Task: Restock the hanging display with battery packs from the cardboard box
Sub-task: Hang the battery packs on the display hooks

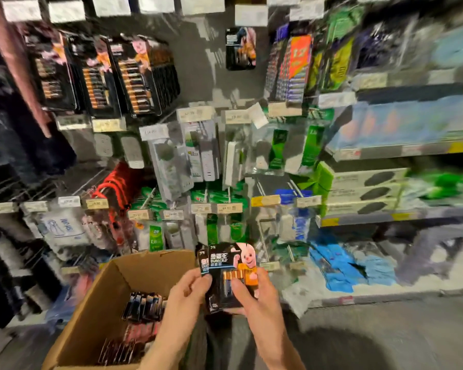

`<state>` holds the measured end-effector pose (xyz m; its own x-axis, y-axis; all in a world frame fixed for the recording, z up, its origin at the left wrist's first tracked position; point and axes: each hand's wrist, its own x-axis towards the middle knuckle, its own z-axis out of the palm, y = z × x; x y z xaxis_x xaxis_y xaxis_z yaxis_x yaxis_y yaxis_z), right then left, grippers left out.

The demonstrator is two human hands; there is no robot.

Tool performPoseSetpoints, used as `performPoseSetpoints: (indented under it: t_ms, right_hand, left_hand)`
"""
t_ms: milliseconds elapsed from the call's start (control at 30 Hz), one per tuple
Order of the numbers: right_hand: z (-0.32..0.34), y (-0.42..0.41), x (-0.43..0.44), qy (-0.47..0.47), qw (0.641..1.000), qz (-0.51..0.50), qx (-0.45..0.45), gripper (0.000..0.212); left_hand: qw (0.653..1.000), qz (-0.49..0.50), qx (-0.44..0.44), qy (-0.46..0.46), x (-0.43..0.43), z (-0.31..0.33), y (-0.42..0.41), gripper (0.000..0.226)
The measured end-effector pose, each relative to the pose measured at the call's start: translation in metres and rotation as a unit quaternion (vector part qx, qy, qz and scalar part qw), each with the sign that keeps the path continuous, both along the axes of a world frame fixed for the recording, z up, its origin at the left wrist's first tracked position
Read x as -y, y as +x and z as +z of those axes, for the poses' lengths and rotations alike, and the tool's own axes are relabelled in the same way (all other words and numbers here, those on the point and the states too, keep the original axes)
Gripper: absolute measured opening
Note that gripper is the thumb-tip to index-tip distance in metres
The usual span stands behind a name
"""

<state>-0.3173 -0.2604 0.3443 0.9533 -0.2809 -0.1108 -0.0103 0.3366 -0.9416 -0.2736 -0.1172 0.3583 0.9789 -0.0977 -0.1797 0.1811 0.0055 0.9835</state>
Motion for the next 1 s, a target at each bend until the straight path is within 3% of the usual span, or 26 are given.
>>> performPoseSetpoints:
  t_ms: [133, 300, 400, 533, 567, 600, 633, 667, 700, 733, 767, 867, 1000]
  right_hand:
    - [0.022, -0.024, 0.031, -0.011, 1.000, -0.025, 0.014, 0.029]
    - [0.036, -0.043, 0.053, -0.089, 0.991, -0.101, 0.022, 0.028]
    - [0.030, -0.052, 0.060, -0.123, 0.982, -0.144, 0.023, 0.025]
    - [0.035, -0.054, 0.057, -0.139, 0.971, -0.185, 0.067, 0.015]
    - [0.035, -0.054, 0.052, -0.177, 0.969, -0.169, 0.024, 0.009]
    - [0.027, -0.057, 0.056, -0.296, 0.930, -0.219, 0.026, 0.007]
    - [0.024, -0.059, 0.058, -0.312, 0.926, -0.210, 0.024, 0.018]
    - [0.033, -0.058, 0.050, -0.259, 0.957, -0.130, 0.000, 0.033]
    - [0.040, -0.057, 0.048, -0.276, 0.948, -0.158, -0.001, 0.050]
    - [0.023, -0.053, 0.050, -0.329, 0.915, -0.234, -0.008, 0.059]
    - [0.022, -0.051, 0.048, -0.312, 0.922, -0.228, -0.025, 0.055]
    - [0.037, -0.037, 0.051, -0.289, 0.926, -0.244, 0.005, 0.008]
    - [0.051, -0.004, 0.074, -0.175, 0.973, -0.146, -0.046, 0.023]
  left_hand:
    - [0.997, -0.074, 0.016, 0.018, 0.034, 0.014, -0.010, 0.019]
    - [0.992, -0.121, 0.030, -0.004, 0.064, 0.030, -0.018, 0.018]
    - [0.986, -0.165, 0.024, -0.028, 0.071, 0.028, -0.015, 0.041]
    - [0.980, -0.175, -0.045, -0.084, 0.071, 0.018, -0.017, 0.020]
    - [0.979, -0.174, -0.052, -0.092, 0.069, 0.015, -0.017, 0.021]
    - [0.979, -0.168, -0.056, -0.101, 0.068, 0.011, -0.017, 0.022]
    - [0.980, -0.158, -0.058, -0.107, 0.065, 0.008, -0.016, 0.022]
    - [0.981, -0.145, -0.062, -0.111, 0.063, 0.009, -0.015, 0.021]
    - [0.981, -0.134, -0.065, -0.121, 0.062, 0.010, -0.011, 0.020]
    - [0.982, -0.124, -0.070, -0.124, 0.061, 0.013, -0.007, 0.020]
    - [0.983, -0.117, -0.067, -0.125, 0.060, 0.016, -0.002, 0.020]
    - [0.991, -0.081, -0.041, -0.101, 0.058, 0.026, 0.020, 0.021]
    - [0.998, 0.011, -0.010, -0.055, 0.064, 0.048, 0.051, 0.024]
